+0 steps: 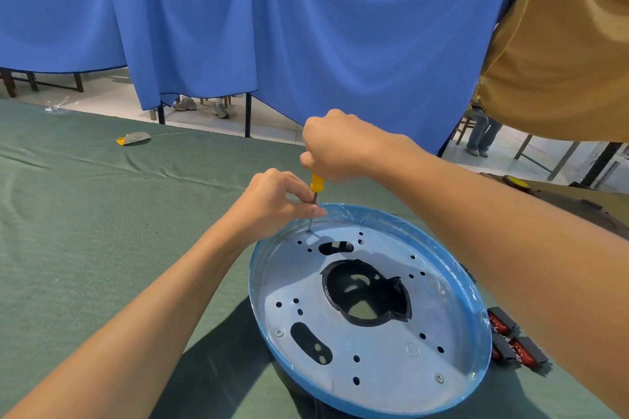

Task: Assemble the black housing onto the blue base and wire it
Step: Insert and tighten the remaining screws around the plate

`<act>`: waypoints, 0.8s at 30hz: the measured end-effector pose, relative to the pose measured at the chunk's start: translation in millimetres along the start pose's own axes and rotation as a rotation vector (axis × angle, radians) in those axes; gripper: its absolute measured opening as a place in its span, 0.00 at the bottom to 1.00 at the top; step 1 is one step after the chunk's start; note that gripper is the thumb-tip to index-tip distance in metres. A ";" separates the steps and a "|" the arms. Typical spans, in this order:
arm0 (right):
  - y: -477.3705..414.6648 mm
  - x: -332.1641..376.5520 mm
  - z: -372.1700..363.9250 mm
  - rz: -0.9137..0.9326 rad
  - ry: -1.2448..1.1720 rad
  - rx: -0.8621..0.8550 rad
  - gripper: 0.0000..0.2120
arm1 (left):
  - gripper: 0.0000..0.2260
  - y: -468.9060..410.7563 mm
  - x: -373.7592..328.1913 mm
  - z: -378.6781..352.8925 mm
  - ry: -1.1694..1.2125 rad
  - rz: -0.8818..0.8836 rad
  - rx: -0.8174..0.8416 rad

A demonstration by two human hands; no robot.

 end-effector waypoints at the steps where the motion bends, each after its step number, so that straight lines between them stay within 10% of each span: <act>1: 0.4 -1.2 -0.4 0.001 -0.014 0.018 0.16 | 0.04 -0.2 0.3 -0.4 0.013 0.001 0.002; 20: 8.0 3.6 10.1 0.246 -0.057 0.210 0.03 | 0.07 0.3 5.8 2.0 0.094 0.051 0.072; 24: 7.6 2.0 4.7 0.178 0.004 0.277 0.15 | 0.07 -0.1 5.7 3.1 0.066 0.047 0.072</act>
Point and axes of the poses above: each hand's wrist, its own y-axis away from the middle knuckle, its own z-axis out of the back of the hand, x = y × z, the point moved 4 cm from there along -y, towards the middle knuckle, and after that the axes turned 13 degrees about y, right-handed, at the moved point
